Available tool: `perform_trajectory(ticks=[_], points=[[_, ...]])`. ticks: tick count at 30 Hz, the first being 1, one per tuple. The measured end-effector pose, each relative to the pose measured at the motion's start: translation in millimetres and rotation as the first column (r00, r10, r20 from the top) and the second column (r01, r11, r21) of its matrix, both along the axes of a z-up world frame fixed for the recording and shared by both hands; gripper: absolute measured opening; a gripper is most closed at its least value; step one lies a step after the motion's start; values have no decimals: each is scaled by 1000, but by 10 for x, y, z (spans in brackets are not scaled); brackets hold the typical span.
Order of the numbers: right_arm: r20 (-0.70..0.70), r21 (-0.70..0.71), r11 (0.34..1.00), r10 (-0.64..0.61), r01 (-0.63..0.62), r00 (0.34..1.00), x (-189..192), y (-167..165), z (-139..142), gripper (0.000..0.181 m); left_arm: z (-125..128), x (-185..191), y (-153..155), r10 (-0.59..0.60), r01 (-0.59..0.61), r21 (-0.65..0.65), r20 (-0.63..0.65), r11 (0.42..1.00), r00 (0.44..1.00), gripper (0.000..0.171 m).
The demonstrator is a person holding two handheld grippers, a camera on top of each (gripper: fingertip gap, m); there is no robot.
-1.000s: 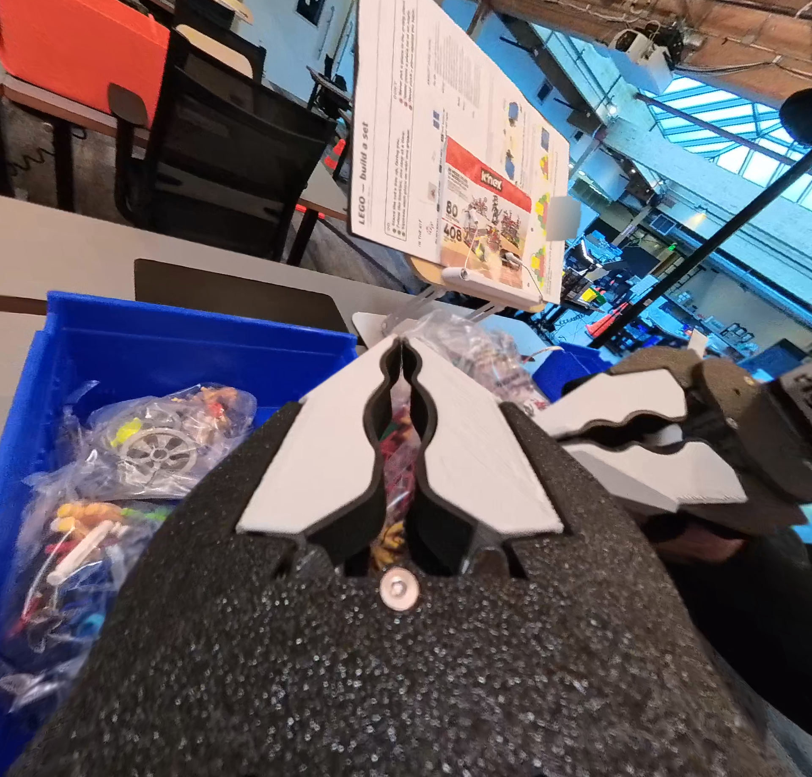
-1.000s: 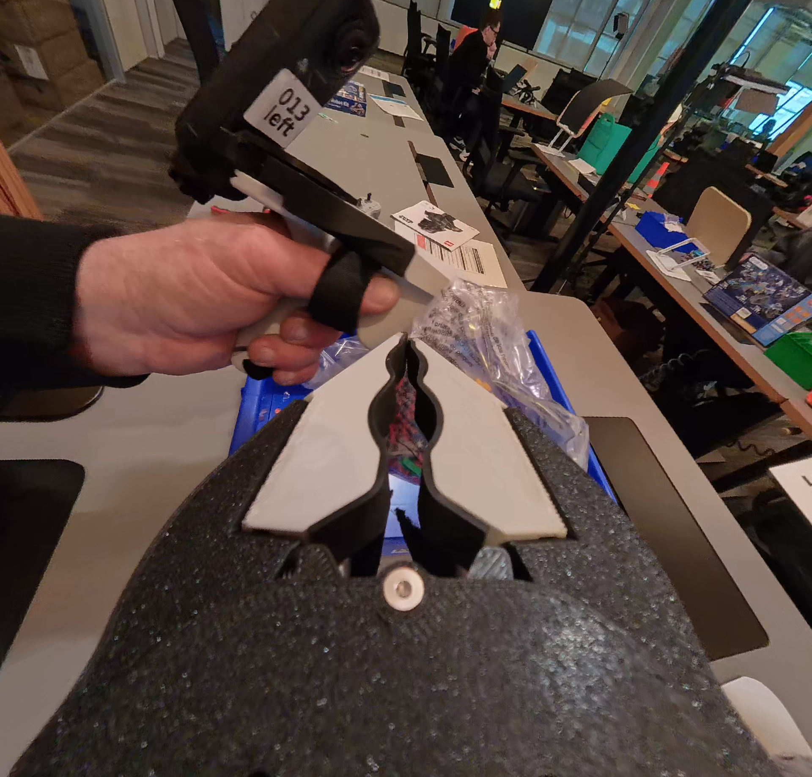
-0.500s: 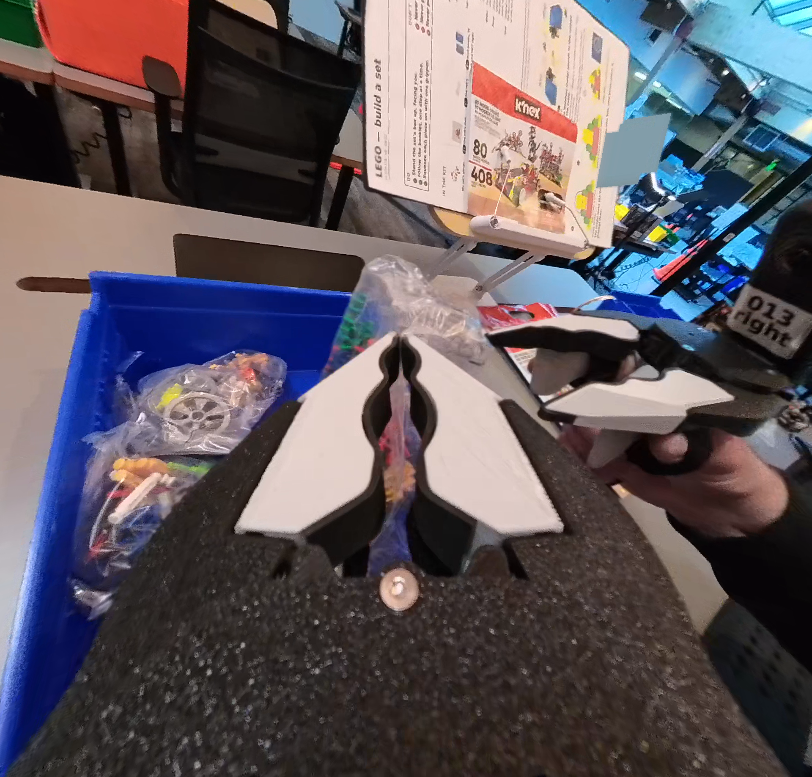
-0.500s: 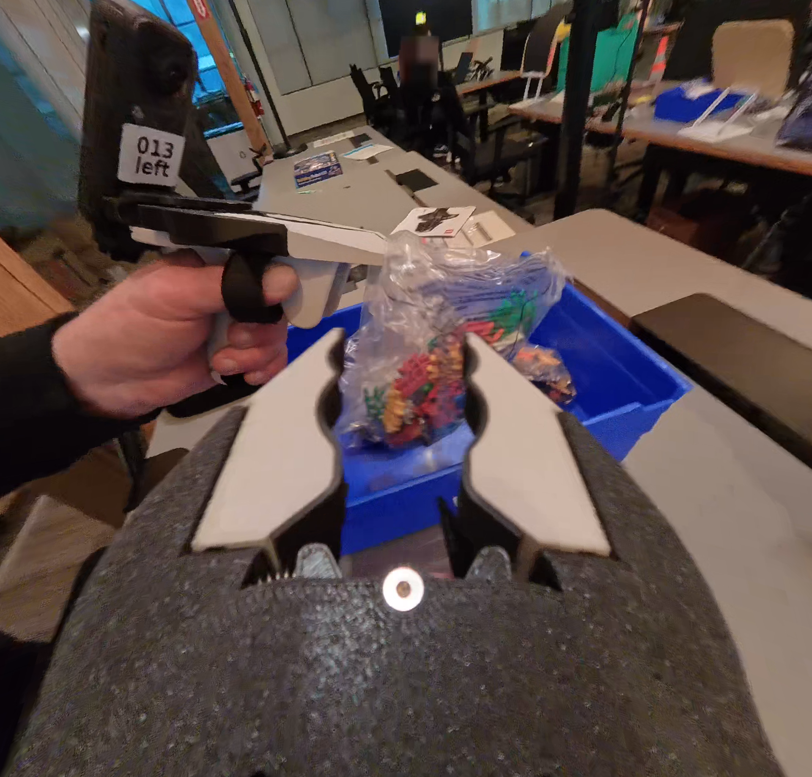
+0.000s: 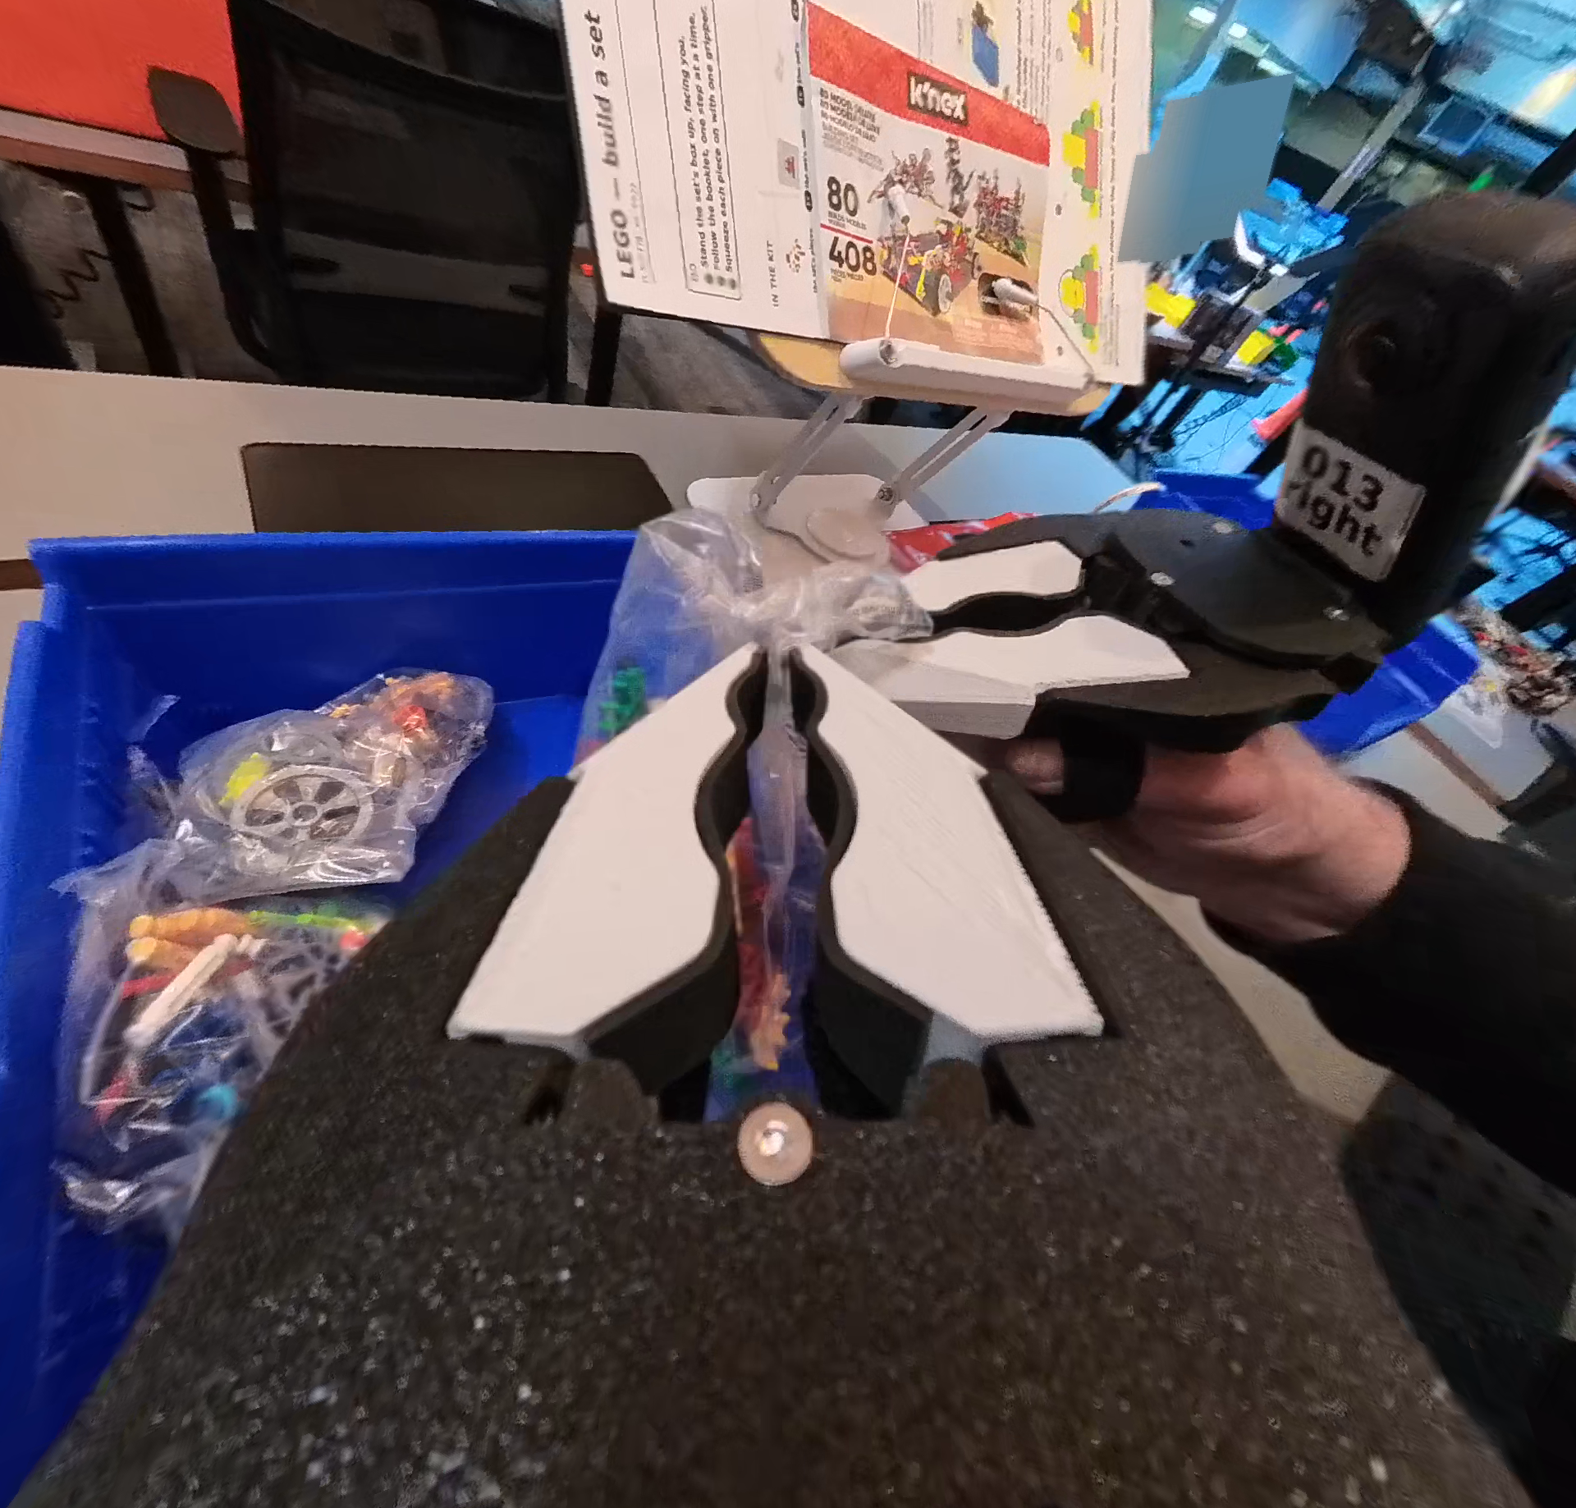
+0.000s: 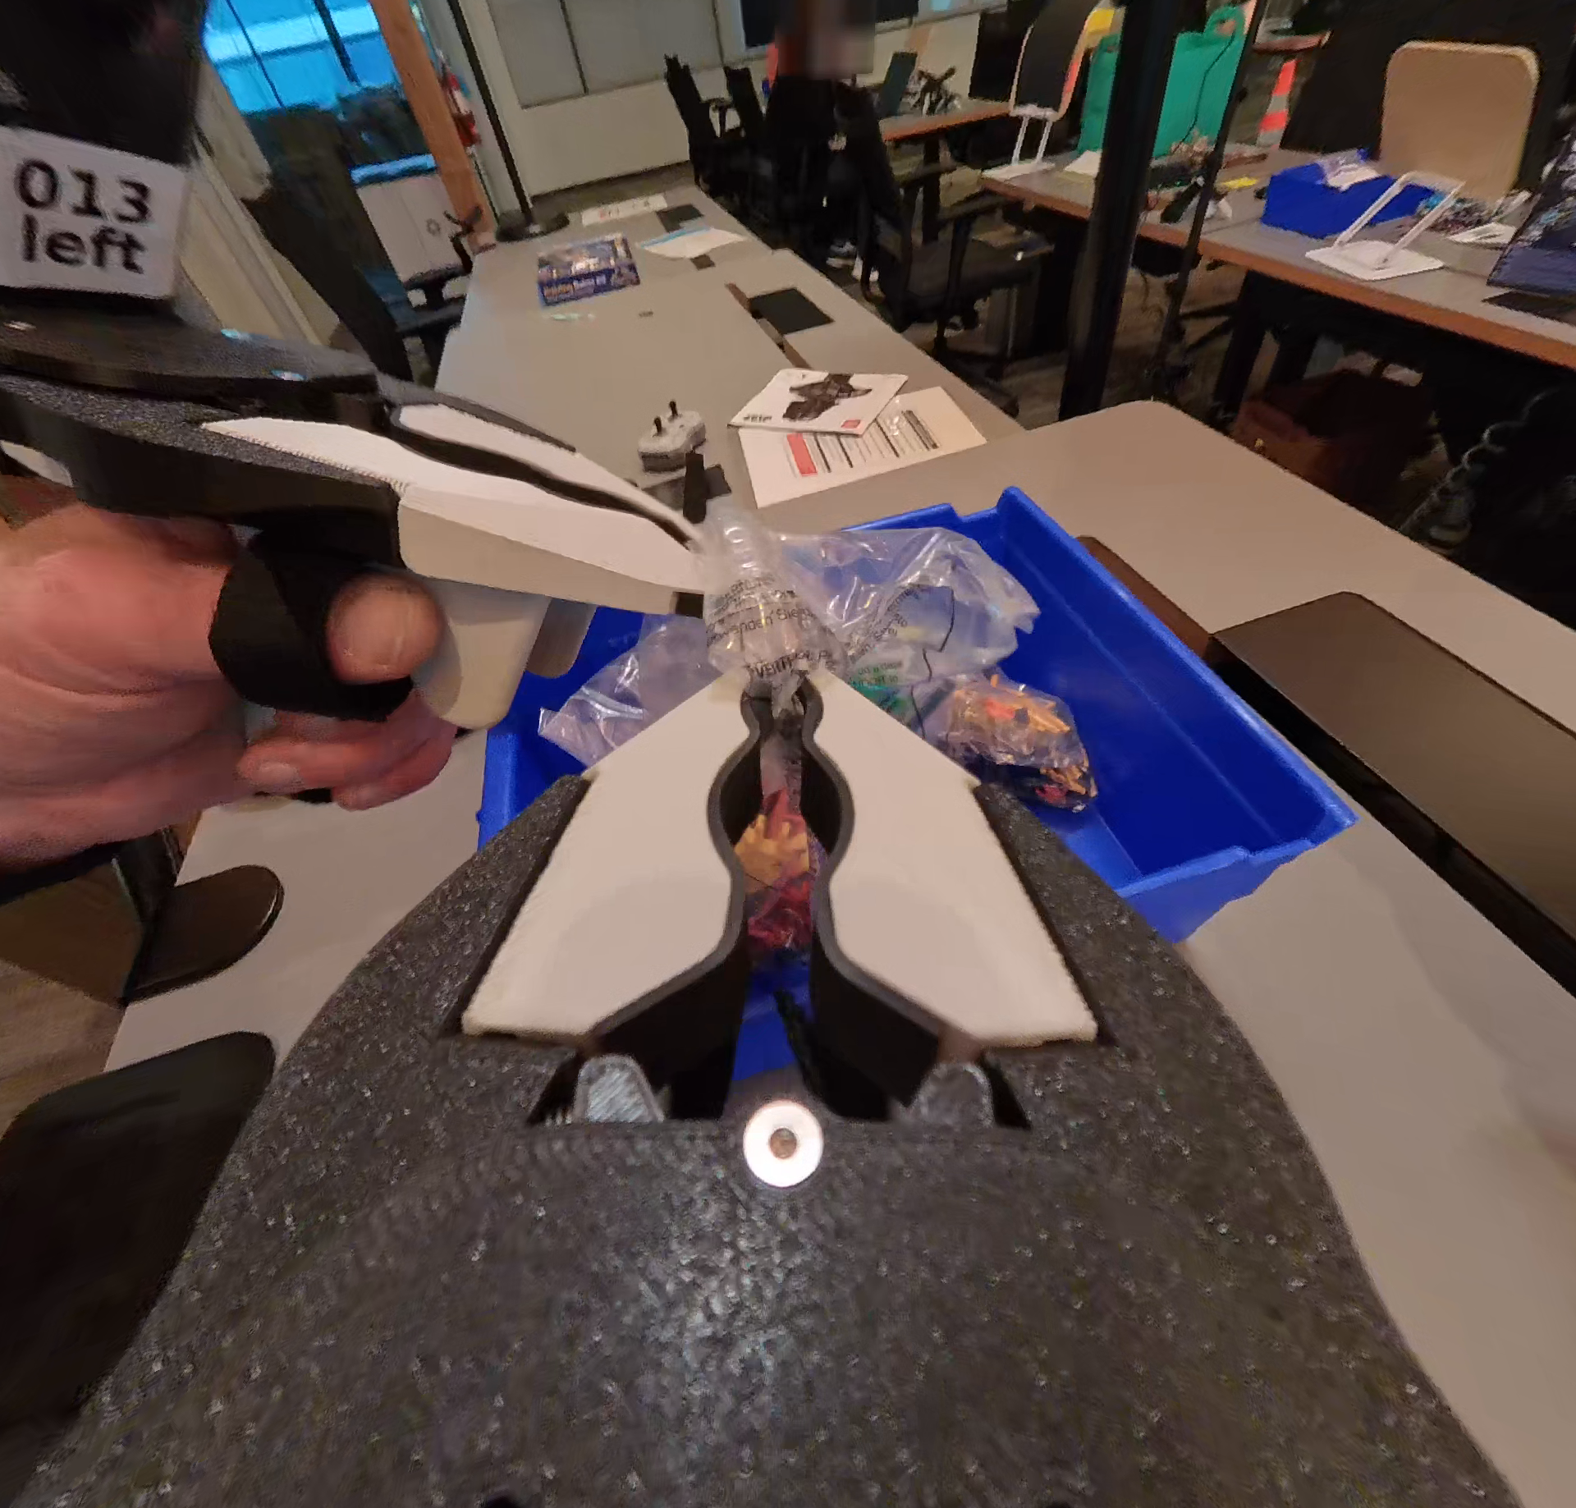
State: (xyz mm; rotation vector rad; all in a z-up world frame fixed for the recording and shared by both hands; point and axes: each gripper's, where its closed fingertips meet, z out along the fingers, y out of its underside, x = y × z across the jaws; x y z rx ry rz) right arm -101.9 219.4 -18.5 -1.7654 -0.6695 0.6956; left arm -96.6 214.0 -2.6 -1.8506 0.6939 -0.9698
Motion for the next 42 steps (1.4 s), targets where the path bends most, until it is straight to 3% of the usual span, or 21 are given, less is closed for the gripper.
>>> perform_trajectory(ticks=[5, 10, 18, 32, 34, 37, 42], points=[[-9, -35, 999, -6, 6, 1000, -24, -21, -43, 0, -98, -21, -39, -21, 23, 40, -62, 999, 998, 13], [43, -3, 996, 89, -89, 995, -188, -174, -65, 0, -135, -21, 75, 30, -13, 137, -128, 991, 991, 0], [267, 142, 977, 117, -159, 956, -269, -229, -4, 0, -157, 2, 293, 108, -91, 130, -130, 987, 986, 0], [339, 192, 980, -25, -43, 941, -162, -141, -29, 0, -249, -25, 648, 180, -177, 55, -67, 983, 981, 0], [266, 161, 987, -16, -28, 964, -115, -147, -1, 0, -242, -5, 628, 159, -155, 54, -79, 986, 984, 0], [49, 53, 997, -53, 50, 997, 128, -62, 76, 0, -156, -69, 520, 85, -73, 96, -127, 993, 988, 0], [60, -25, 999, -42, 44, 997, 280, 16, -32, 0, -168, -98, 129, -114, 141, 88, -263, 986, 958, 0]])
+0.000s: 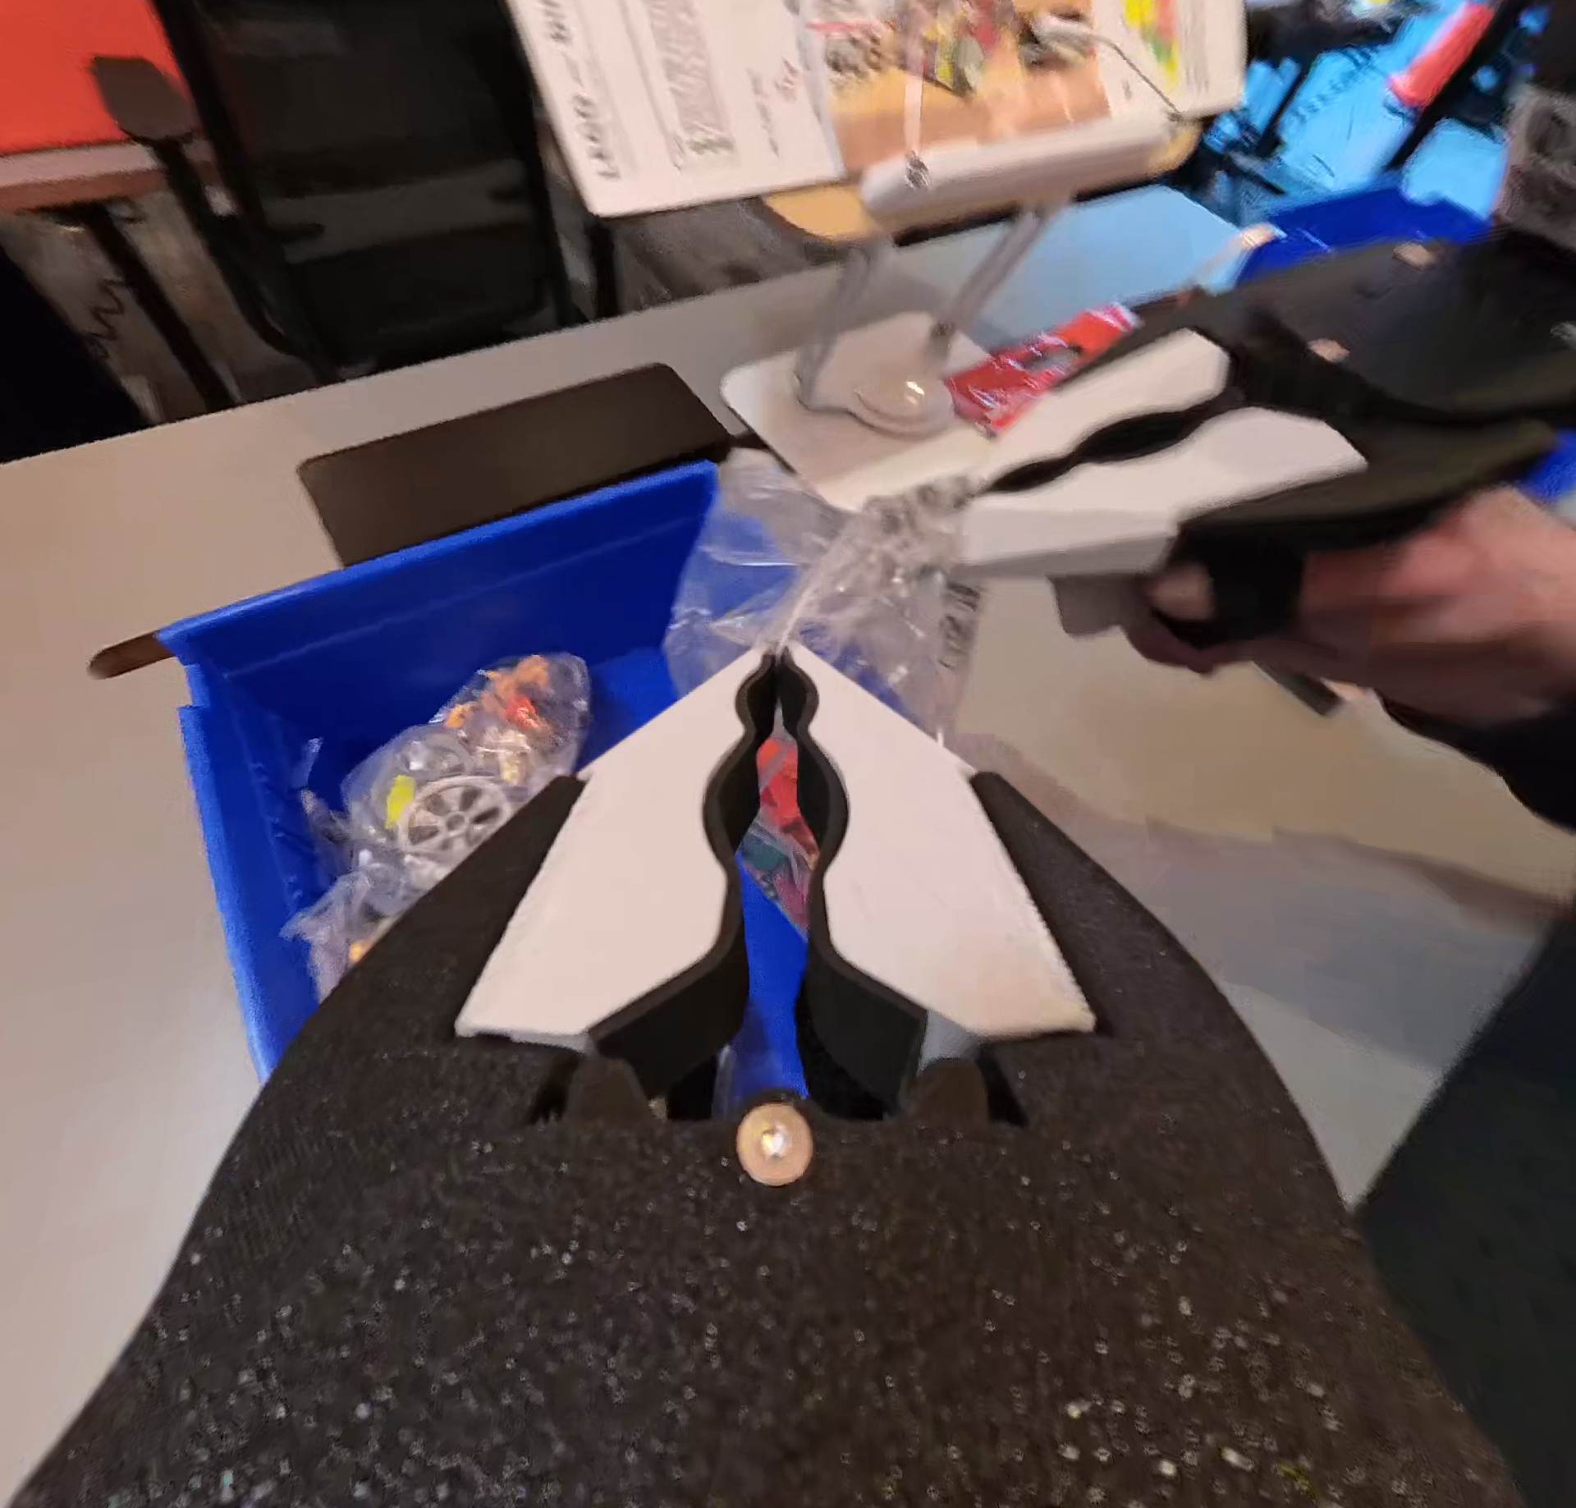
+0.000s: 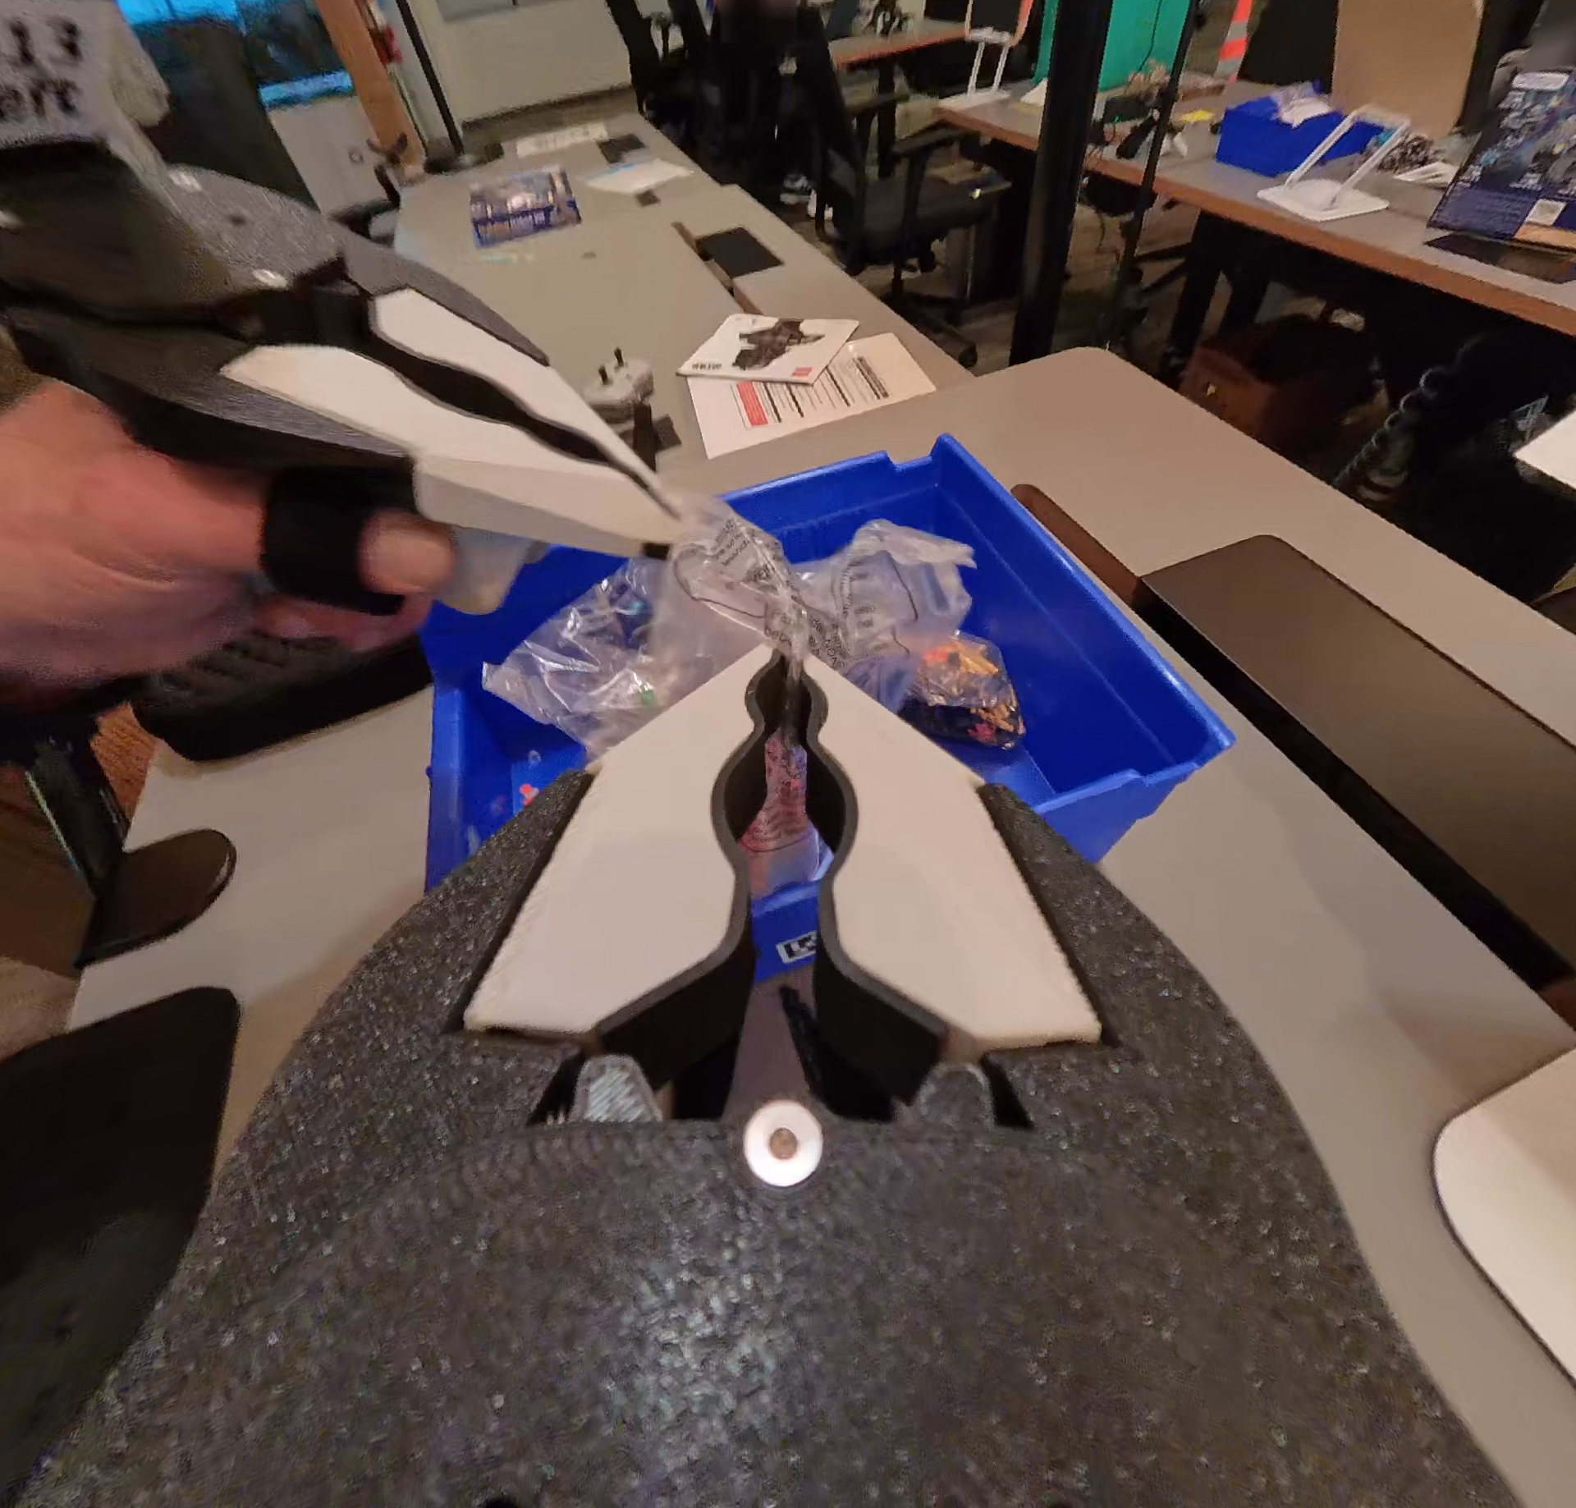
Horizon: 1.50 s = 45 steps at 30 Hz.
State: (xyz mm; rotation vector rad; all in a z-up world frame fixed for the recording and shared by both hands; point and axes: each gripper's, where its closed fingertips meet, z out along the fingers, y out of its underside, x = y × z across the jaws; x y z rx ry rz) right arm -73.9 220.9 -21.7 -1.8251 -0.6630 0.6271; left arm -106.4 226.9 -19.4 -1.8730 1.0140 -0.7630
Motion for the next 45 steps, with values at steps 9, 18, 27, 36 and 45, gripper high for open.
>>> perform_trajectory(ticks=[9, 18, 27, 36, 45], points=[[-39, -35, 996, 84, -85, 996, -140, -57, 34, 0, -24, -51, -158, -82, 84, -38, 60, 996, 995, 62], [-79, -53, 970, 232, -237, 969, -245, -254, 61, 0, -120, 165, -34, -88, 90, 72, -30, 993, 996, 0], [175, 30, 938, 336, -346, 925, -434, -354, 23, 0, -99, 211, 152, 25, -26, 62, 23, 998, 999, 0], [254, 112, 941, 283, -319, 925, -617, -340, 134, 0, 6, 21, 408, 171, -176, 64, 74, 982, 982, 0], [-67, -43, 997, 61, -64, 996, -7, 6, 116, 2, 31, -147, 128, 125, -120, 60, -86, 991, 988, 0]])
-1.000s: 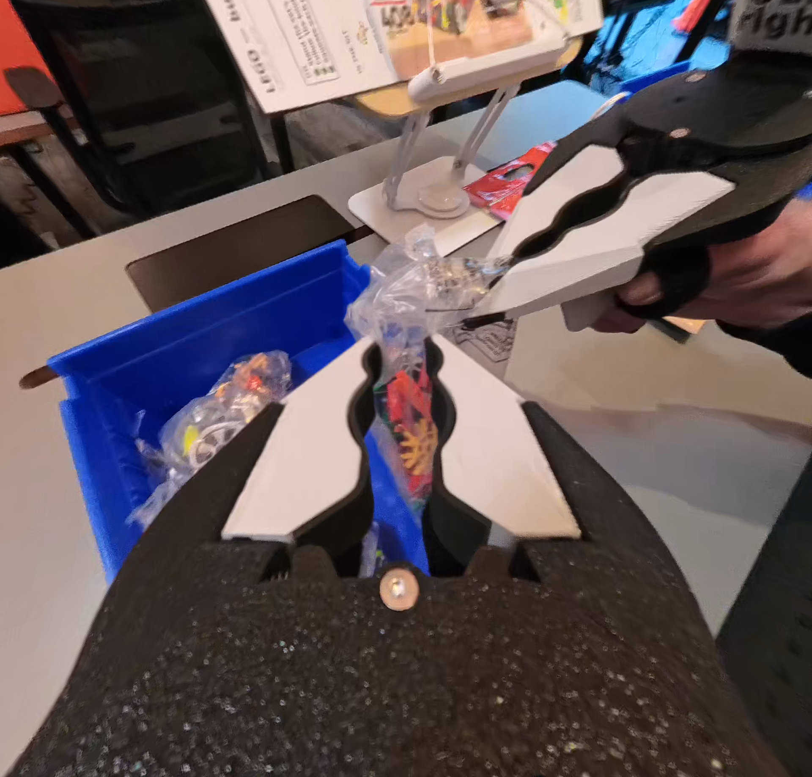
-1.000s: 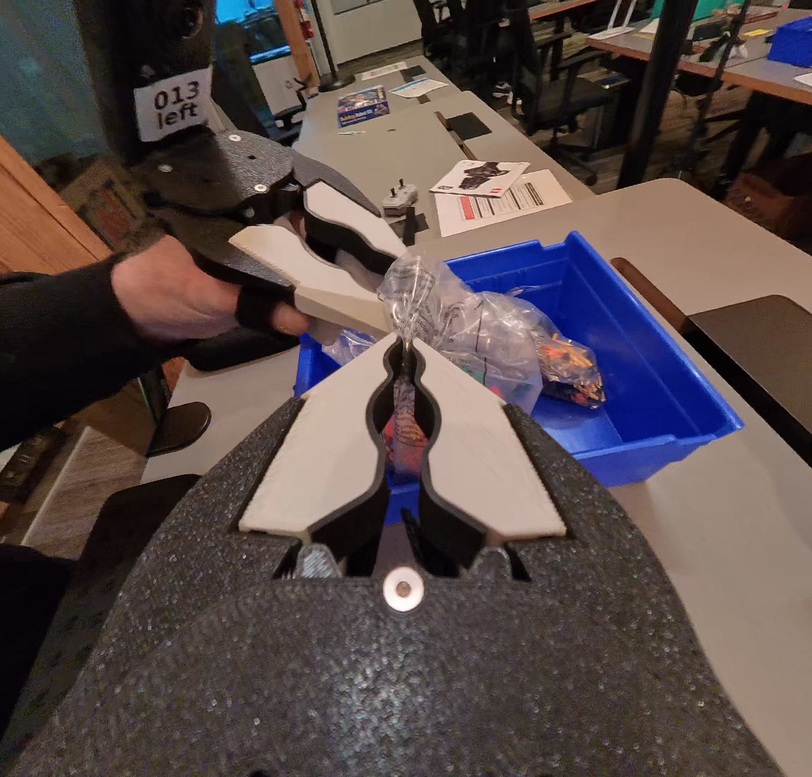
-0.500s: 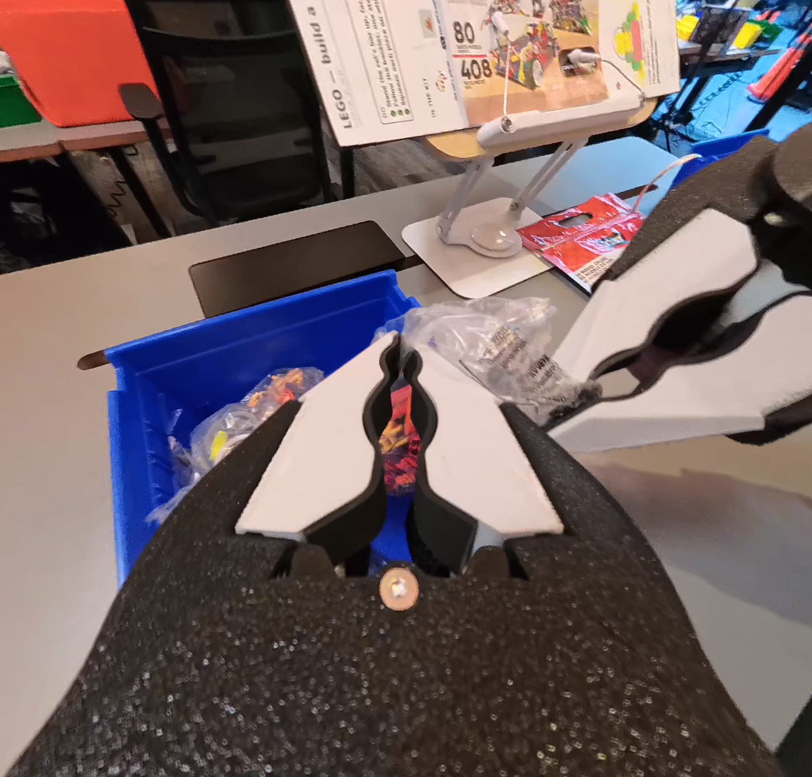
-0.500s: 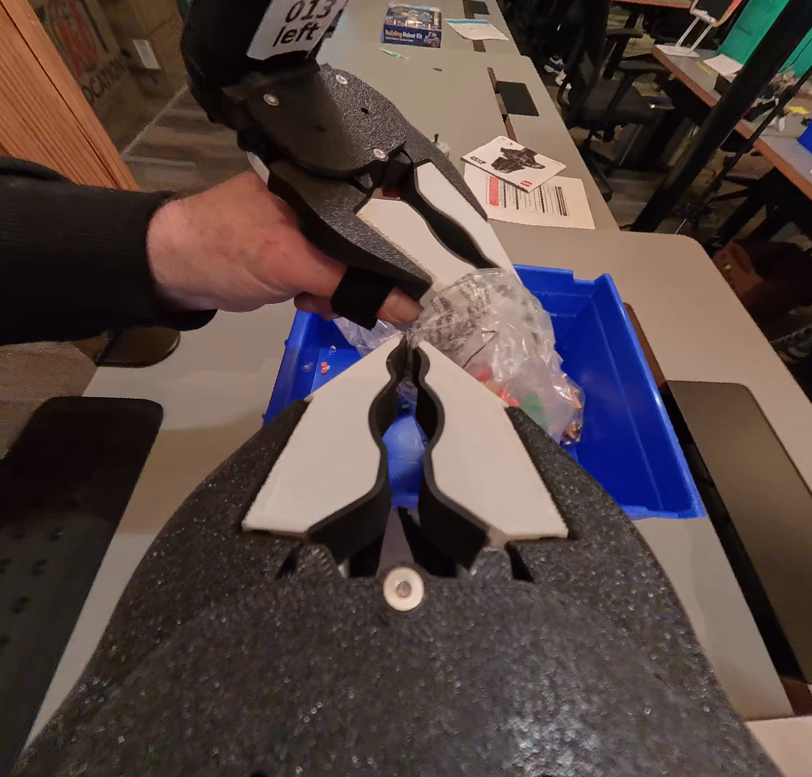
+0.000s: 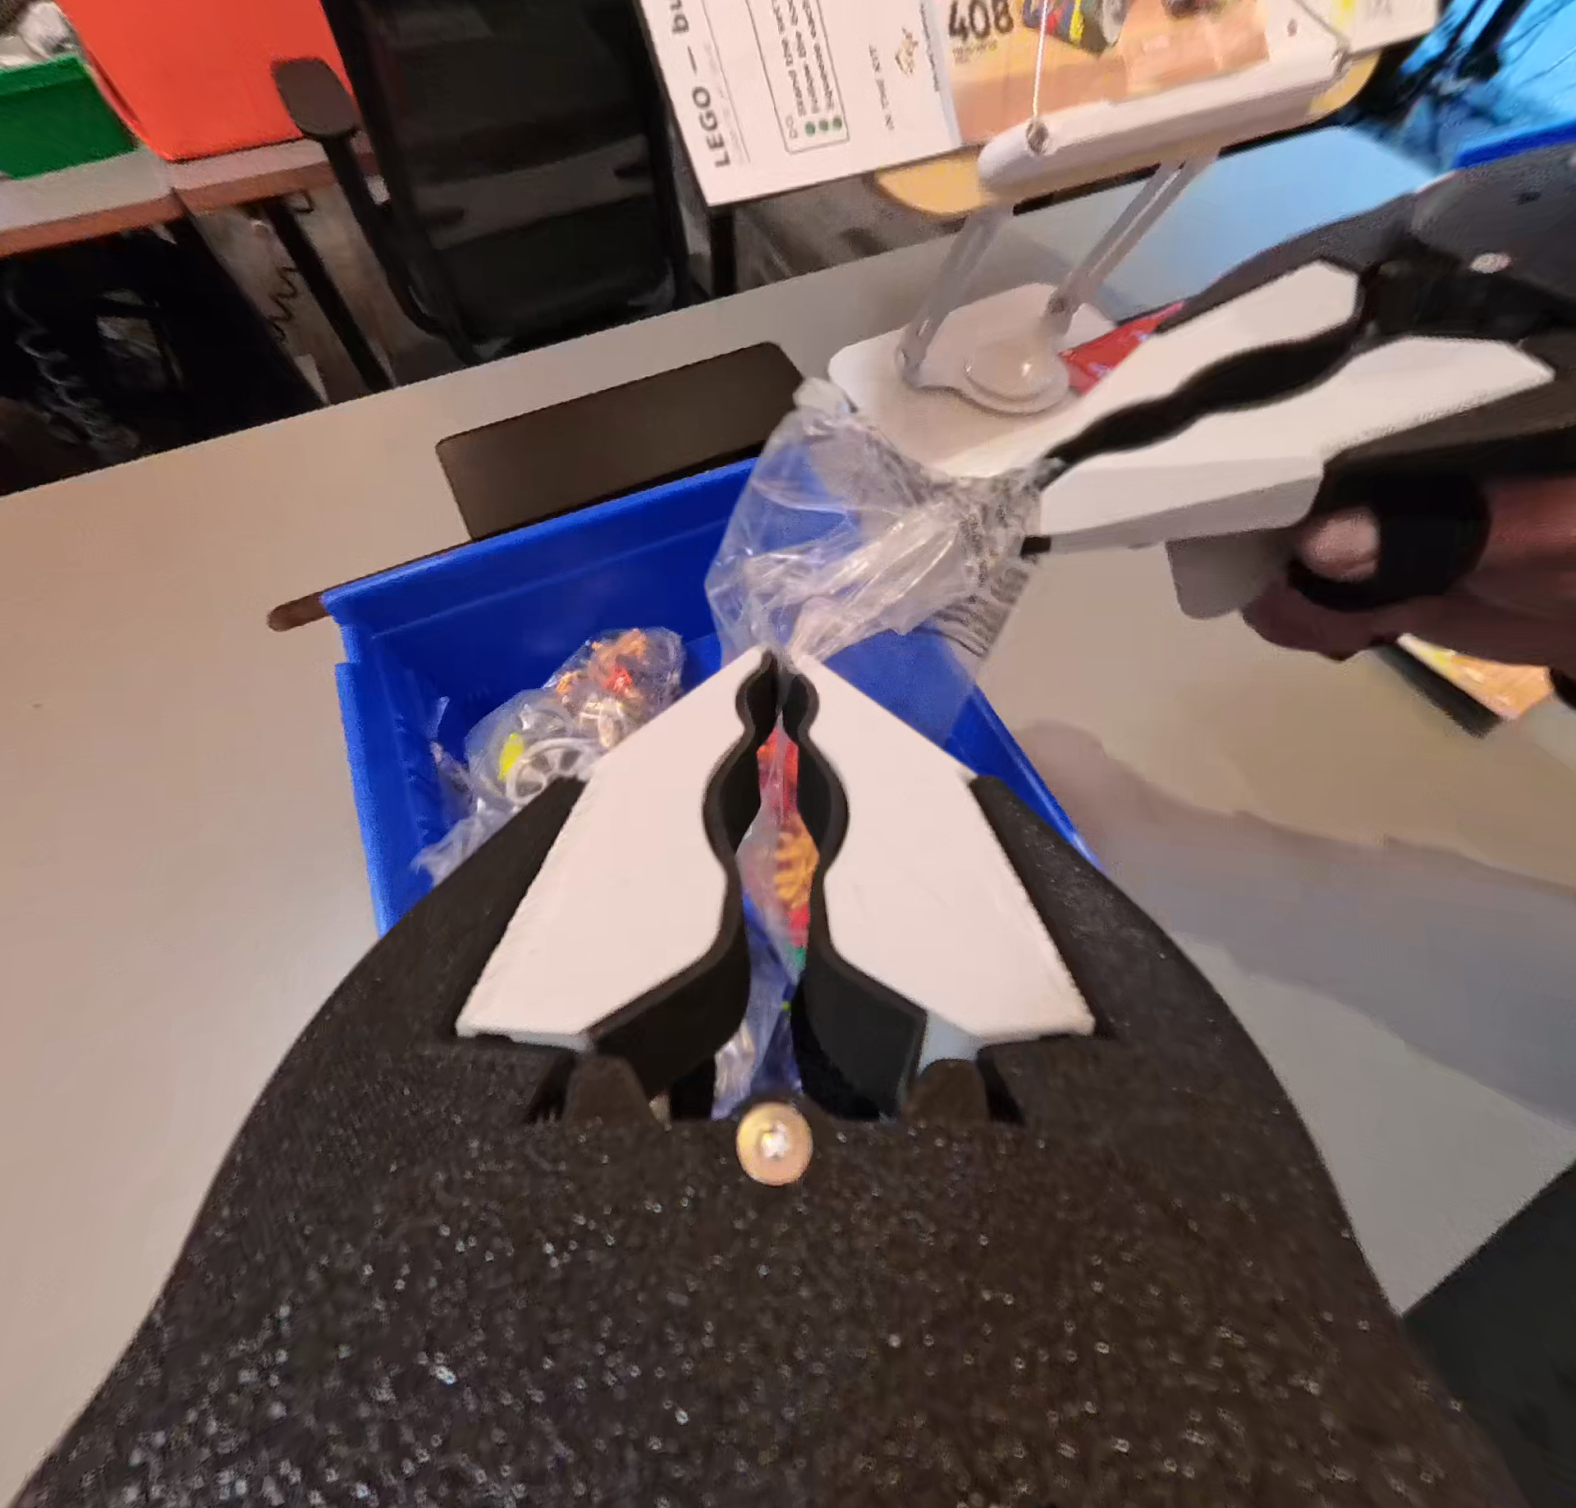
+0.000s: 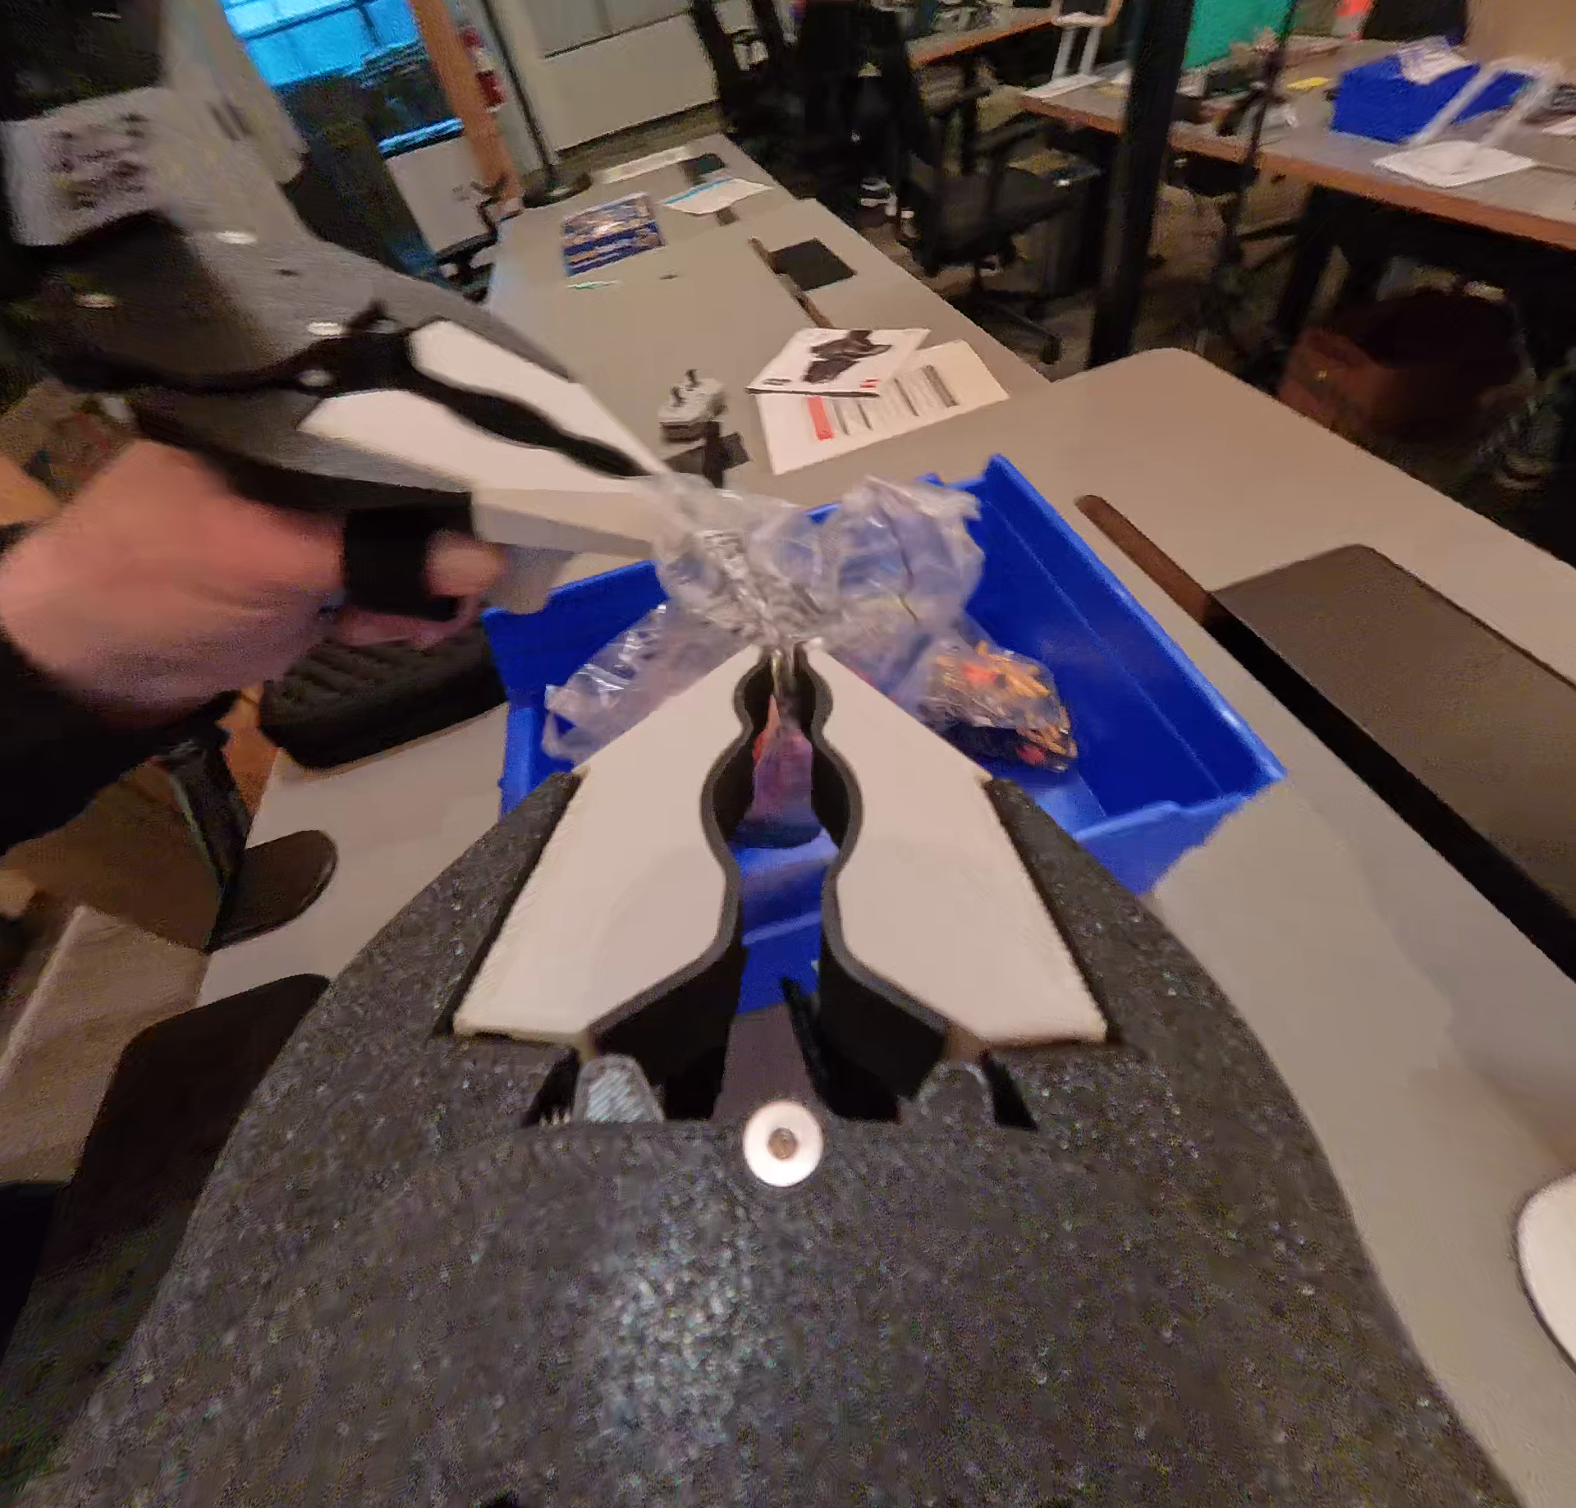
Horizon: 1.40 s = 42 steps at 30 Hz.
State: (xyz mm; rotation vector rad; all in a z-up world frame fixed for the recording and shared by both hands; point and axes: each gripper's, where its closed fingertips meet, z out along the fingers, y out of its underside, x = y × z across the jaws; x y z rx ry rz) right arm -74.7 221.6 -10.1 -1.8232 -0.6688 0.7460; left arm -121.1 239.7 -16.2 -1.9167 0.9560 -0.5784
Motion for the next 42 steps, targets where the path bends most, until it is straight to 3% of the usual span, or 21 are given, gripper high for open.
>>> perform_trajectory(ticks=[2, 6, 10, 14, 18, 20, 22, 25, 27, 29, 31, 33, 36, 42], points=[[56, 14, 1000, -15, 14, 998, 36, -3, -24, 15, -75, -17, -32, 17, -17, -17, -38, 1000, 999, 0], [249, 93, 996, -24, 0, 968, -37, -73, -58, 72, -161, 1, -67, 41, -35, -128, 48, 991, 998, 0], [396, 183, 982, -43, -33, 917, -197, -44, -121, 81, -124, 68, -128, 29, -20, -145, 56, 989, 998, 0], [382, 267, 962, -156, 53, 911, -77, 193, -62, 45, -133, 150, -241, -23, 25, -127, 16, 992, 1000, 0], [372, 211, 976, -28, -55, 928, -193, 184, -121, 22, -131, 255, -365, -125, 123, -75, -24, 990, 992, 0], [357, 187, 978, 21, -93, 934, -262, 146, -120, 1, -121, 251, -345, -129, 128, -51, -32, 991, 991, 0], [368, 178, 979, 31, -103, 929, -255, 145, -135, 0, -115, 201, -306, -113, 112, -54, -19, 992, 993, 0], [328, 143, 979, 93, -147, 940, -288, 97, -140, 0, -125, 66, -177, -44, 43, -29, -33, 999, 998, 61], [310, 143, 977, 108, -158, 945, -309, 85, -126, 0, -146, 119, -213, -98, 96, -43, -41, 994, 994, 57], [312, 144, 976, 110, -162, 944, -326, 91, -122, 0, -201, 231, -277, -181, 178, -64, -50, 982, 982, 28], [338, 157, 977, 83, -143, 938, -313, 134, -138, 0, -254, 261, -219, -193, 191, -27, -73, 981, 979, 0], [371, 182, 978, 27, -101, 928, -280, 198, -155, 4, -258, 283, -192, -203, 202, -14, -69, 979, 977, 0], [426, 211, 976, -50, -46, 903, -215, 298, -204, 21, -310, 313, -201, -225, 233, 36, -162, 972, 961, 0], [490, 196, 979, -45, -60, 871, -239, 385, -350, 19, -399, 369, -234, -269, 286, 42, -232, 957, 935, 0]])
